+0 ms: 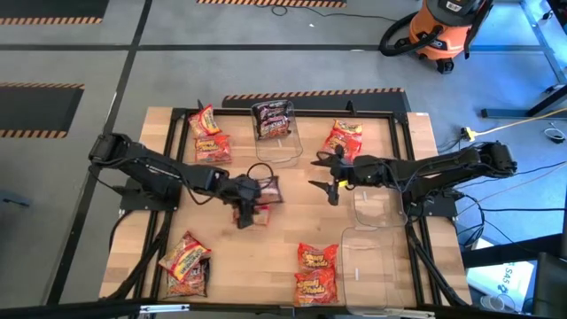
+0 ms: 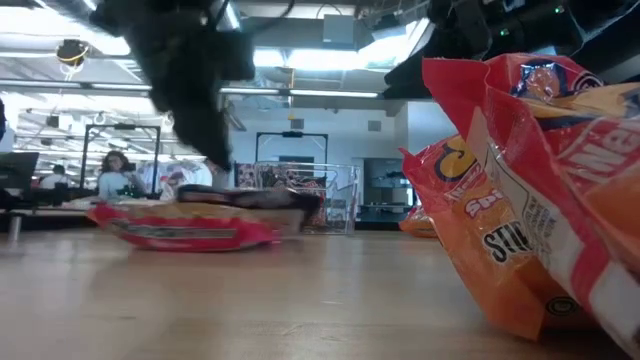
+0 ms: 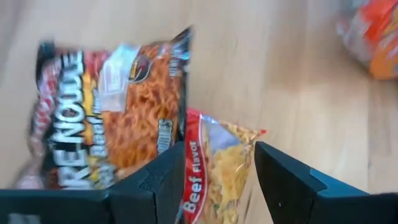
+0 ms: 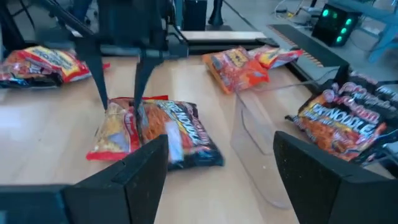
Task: Sort Maruchan noodles
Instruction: Put the black noodle pack into the top transparent bin
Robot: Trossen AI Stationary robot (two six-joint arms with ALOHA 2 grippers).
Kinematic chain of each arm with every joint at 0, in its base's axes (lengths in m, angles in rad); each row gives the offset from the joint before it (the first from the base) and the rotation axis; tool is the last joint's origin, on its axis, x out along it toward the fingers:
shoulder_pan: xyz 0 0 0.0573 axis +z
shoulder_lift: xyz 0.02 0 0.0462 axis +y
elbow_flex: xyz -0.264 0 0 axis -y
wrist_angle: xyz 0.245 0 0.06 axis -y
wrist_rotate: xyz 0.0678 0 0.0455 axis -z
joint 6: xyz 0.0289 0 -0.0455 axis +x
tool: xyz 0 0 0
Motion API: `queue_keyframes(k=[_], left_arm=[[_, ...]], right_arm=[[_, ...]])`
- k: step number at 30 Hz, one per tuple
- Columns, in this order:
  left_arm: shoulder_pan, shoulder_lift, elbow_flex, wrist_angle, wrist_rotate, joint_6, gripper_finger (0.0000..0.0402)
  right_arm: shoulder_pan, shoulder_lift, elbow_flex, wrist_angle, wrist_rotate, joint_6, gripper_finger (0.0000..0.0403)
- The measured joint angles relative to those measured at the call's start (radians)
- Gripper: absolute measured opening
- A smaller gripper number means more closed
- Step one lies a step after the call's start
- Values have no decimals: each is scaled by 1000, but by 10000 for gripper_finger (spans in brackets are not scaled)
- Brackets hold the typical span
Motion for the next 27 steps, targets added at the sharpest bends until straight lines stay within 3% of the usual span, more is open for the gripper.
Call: queue_keyframes(k=[7, 11, 16, 23, 27], left_arm=[[-42, -28, 21, -40, -51, -7, 186], [-77, -4, 20, -36, -175, -19, 186], [-85, 58, 20, 40, -304, -33, 186], [-65, 193, 20, 149, -312, -59, 186], [-69, 222, 22, 164, -202, -72, 186]], right_arm=[[0, 111, 11, 53, -60, 163, 270], [1, 174, 31, 56, -104, 281, 270], [1, 255, 52, 127, -60, 363, 270], [0, 342, 61, 211, -59, 397, 270], [0, 362, 72, 215, -54, 389, 270]])
